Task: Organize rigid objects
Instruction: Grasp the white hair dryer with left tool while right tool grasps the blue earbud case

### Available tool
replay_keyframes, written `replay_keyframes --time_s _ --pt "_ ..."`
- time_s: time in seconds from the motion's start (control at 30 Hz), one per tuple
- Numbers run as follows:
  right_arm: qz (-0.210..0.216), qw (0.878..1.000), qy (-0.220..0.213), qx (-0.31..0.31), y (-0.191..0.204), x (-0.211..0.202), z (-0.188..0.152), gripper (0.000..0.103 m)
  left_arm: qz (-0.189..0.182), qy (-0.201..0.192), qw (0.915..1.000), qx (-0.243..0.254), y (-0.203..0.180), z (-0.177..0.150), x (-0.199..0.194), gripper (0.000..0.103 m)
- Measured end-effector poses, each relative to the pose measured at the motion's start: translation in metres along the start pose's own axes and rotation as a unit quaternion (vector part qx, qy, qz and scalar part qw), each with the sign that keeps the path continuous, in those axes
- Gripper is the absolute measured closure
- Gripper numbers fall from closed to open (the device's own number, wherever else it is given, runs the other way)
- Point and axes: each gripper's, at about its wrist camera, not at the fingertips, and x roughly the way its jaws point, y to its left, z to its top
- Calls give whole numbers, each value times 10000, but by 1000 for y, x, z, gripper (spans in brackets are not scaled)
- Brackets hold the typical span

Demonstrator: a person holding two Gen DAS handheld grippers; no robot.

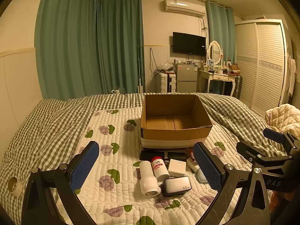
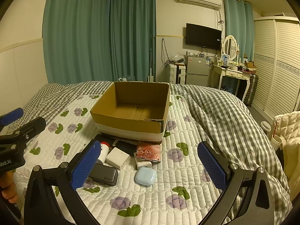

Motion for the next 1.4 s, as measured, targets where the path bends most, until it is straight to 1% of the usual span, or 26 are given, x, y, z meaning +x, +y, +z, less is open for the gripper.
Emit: replay_keyframes --time_s 0.33,0.43,0.5,0.53,0.6,0.7,0.73,0.77,0.83,0.87,0.93,1.0,1.07,1.17,1.2,1.23,1.27,1.3,1.33,1.37,1.4 --pt "3 10000 21 -12 1 0 0 0 -39 19 10000 30 -4 1 1 1" --pt "-5 9999 143 -27 0 7 3 0 -157 235 9996 -8 -3 6 9 1" --pt "0 9997 264 1 -3 16 8 0 -158 413 9990 -17 -1 8 20 1" --pt "3 9993 385 42 -5 25 11 0 -70 654 9978 -16 1 8 33 1" --pt "20 9982 591 102 -9 41 13 0 43 991 9951 -14 3 3 52 1" --pt "15 9933 1155 -5 -12 77 6 0 325 1572 9870 19 9 -15 89 1" --pt "-3 9904 1380 -73 -13 90 -1 2 374 1806 9829 2 11 -23 102 1" --pt "4 9884 1518 -83 -15 100 -8 9 331 1983 9796 -40 12 -30 111 3" --pt "133 9842 1768 27 -20 116 -22 17 263 2259 9738 -84 13 -43 130 3" --pt "209 9813 1912 74 -22 125 -29 17 305 2338 9718 -68 12 -47 137 3" --pt "281 9750 2204 -40 -18 140 -41 17 383 2504 9674 5 10 -53 149 3" --pt "267 9699 2417 -144 -14 155 -51 17 337 2745 9610 36 7 -61 162 4" --pt "346 9651 2597 -57 -14 165 -58 18 290 2861 9577 113 2 -66 168 6" --pt "433 9583 2823 -45 -9 180 -67 22 110 2860 9581 107 0 -67 168 6" --pt "420 9564 2890 -96 -7 184 -70 23 78 2861 9581 104 1 -68 168 9" --pt "408 9543 2957 -159 -4 188 -74 27 6 2879 9576 85 2 -70 168 11" --pt "417 9531 2992 -193 -3 189 -76 31 -115 2966 9549 29 3 -73 168 21" --pt "403 9523 3016 -241 -2 190 -77 31 -197 3092 9508 -41 4 -79 170 35" --pt "395 9525 3008 -261 0 191 -78 33 -247 3144 9489 -97 5 -80 171 39" --pt "420 9530 2989 -274 0 190 -79 42 -276 3241 9456 -101 4 -83 175 45" --pt "415 9535 2972 -293 -1 189 -80 47 -260 3245 9455 -23 0 -85 177 55"
